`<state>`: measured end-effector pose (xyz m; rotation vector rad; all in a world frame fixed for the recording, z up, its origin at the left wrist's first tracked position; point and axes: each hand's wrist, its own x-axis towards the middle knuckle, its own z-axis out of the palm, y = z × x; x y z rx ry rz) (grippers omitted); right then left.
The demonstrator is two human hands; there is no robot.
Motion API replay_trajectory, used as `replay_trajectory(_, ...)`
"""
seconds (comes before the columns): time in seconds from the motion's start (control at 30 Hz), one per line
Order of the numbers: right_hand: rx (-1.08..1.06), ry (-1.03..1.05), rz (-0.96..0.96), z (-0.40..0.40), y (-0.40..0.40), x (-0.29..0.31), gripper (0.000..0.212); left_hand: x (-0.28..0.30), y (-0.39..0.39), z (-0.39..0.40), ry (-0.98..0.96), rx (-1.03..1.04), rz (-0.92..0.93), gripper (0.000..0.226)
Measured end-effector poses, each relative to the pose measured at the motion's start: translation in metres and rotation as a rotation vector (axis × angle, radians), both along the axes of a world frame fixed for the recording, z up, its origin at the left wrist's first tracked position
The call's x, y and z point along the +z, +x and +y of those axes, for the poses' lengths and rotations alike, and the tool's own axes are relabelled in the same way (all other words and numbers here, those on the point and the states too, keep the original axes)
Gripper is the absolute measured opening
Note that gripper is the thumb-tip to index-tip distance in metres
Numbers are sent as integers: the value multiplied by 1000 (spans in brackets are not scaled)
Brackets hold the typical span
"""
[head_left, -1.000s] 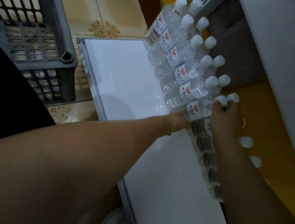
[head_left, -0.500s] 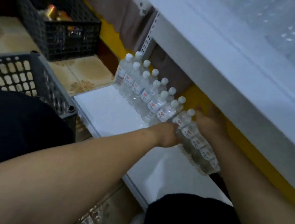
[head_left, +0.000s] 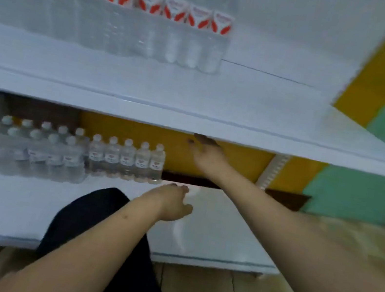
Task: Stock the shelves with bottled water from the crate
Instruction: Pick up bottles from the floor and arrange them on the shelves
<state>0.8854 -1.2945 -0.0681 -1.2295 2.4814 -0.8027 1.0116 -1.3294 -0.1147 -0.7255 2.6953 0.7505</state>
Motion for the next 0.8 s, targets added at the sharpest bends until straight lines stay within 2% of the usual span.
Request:
replay_trajectory(0.1, -105, -37, -77, 86, -35, -12, 60, -19, -30, 61, -17, -167, -65, 65)
replay_trajectory(0.23, -318, 18, -129, 202, -66, -61, 58, -51, -54, 146, 111, -321, -149, 59)
replay_trajectory(0.37, -556, 91, -322, 306, -52, -151, 50, -94, -52, 212, 250, -410, -223, 44)
replay_trajectory(0.43, -688, 148, -457, 347, -26, -211, 42, -117, -42, 230, 235, -482, -356, 49)
replay_trajectory(0.5, -793, 240, -560, 378, 16, -272, 39, -136, -35, 236, 143, -599, -539, 55)
replay_trajectory(0.57, -796, 384, -633, 399, 63, -325, 44, -145, -34, 234, 59, -646, -634, 56)
replay_trajectory(0.63, -714, 509, -706, 409, 105, -369, 50, -151, -37, 233, 47, -639, -624, 54)
replay_trajectory(0.8, -622, 601, -832, 398, 167, -426, 60, -167, -41, 237, 49, -638, -616, 49)
